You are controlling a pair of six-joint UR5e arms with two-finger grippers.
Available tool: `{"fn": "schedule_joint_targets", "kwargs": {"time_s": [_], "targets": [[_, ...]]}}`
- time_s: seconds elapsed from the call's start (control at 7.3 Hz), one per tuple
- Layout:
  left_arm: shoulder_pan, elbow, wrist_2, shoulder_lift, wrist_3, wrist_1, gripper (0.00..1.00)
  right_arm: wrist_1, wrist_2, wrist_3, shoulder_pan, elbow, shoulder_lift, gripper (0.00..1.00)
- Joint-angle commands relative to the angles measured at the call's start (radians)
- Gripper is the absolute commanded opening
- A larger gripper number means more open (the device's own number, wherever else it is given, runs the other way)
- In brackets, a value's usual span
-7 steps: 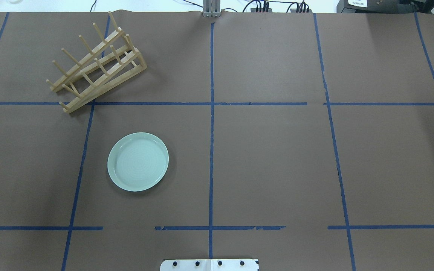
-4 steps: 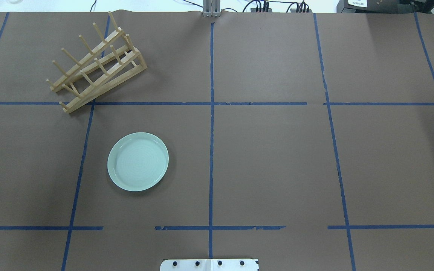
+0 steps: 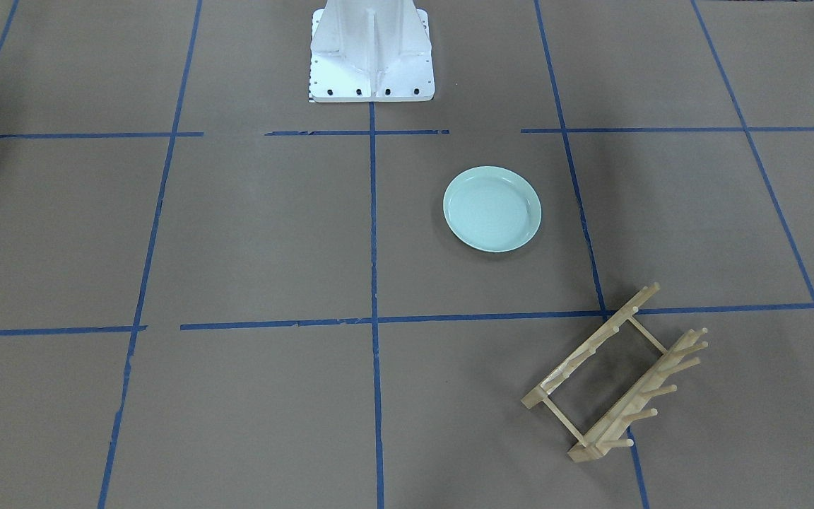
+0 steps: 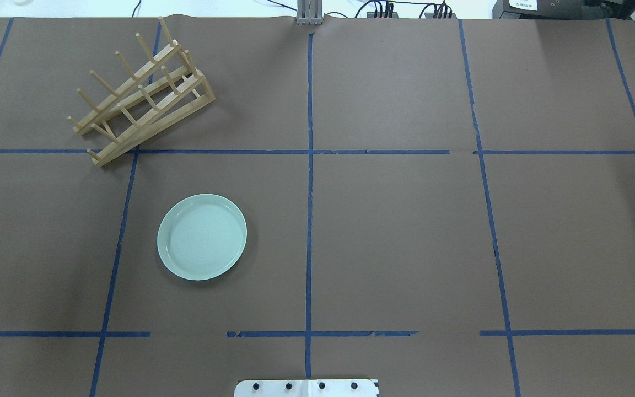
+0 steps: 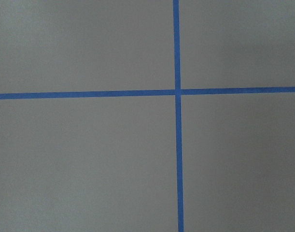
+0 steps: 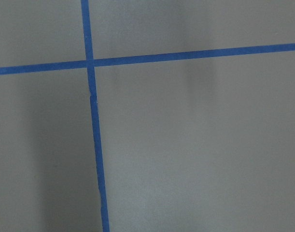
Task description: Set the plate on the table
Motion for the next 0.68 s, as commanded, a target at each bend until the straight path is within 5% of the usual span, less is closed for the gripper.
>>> {"fn": "schedule_joint_targets", "kwargs": {"time_s": [0.0, 0.55], "targets": [[0.025, 0.025, -0.002, 0.0, -0.004, -0.064, 1.0, 0.0, 0.0, 0.0, 0.0, 0.0, 0.0, 1.0], [0.031, 0.027, -0.002, -0.012, -0.006, -0.069, 1.0, 0.0, 0.0, 0.0, 0.0, 0.0, 0.0, 1.0]]}}
